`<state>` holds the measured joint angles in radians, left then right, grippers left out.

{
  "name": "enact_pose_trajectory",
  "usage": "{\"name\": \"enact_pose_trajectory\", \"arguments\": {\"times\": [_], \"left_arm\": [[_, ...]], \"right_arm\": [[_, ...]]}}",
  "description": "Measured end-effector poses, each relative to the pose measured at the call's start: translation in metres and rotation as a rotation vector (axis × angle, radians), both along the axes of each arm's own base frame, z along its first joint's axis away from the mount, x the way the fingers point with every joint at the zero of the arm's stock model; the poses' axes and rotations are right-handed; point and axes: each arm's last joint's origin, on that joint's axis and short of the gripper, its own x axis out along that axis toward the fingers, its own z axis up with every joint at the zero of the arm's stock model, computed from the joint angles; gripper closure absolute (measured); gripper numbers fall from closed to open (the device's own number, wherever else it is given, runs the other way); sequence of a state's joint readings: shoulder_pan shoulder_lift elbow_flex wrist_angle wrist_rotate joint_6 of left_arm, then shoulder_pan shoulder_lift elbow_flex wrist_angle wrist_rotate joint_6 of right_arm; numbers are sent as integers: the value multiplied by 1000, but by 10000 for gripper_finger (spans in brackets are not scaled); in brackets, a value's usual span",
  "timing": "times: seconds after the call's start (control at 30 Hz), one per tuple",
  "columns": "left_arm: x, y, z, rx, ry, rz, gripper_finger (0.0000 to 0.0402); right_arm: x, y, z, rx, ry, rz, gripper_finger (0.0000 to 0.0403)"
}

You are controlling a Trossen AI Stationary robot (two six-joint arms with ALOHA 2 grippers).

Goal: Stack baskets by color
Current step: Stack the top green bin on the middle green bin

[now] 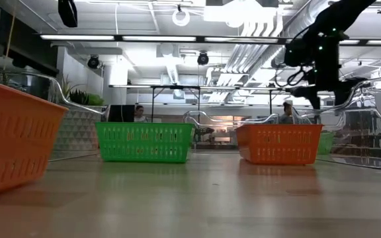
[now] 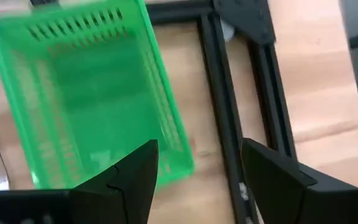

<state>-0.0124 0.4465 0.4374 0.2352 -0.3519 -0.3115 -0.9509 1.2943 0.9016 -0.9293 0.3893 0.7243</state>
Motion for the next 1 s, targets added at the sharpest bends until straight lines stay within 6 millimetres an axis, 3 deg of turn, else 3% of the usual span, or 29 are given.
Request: {"name": "enact_pose_trajectory", "arguments": {"times": [0.2,0.47,0.83,1.0], "left_arm": [[0,0,0,0,0,-1,402],[0,0,0,0,0,-1,402],[0,0,0,0,0,-1,402],[0,0,0,-1,0,-1,402]], "right_arm": [[9,-9,-17,22,2,-77,192],[15,-17,-37,26,-34,-305,213],[22,-30,-63,44,31,-300,235],[24,-32,-72,76,66,-282,269]]}}
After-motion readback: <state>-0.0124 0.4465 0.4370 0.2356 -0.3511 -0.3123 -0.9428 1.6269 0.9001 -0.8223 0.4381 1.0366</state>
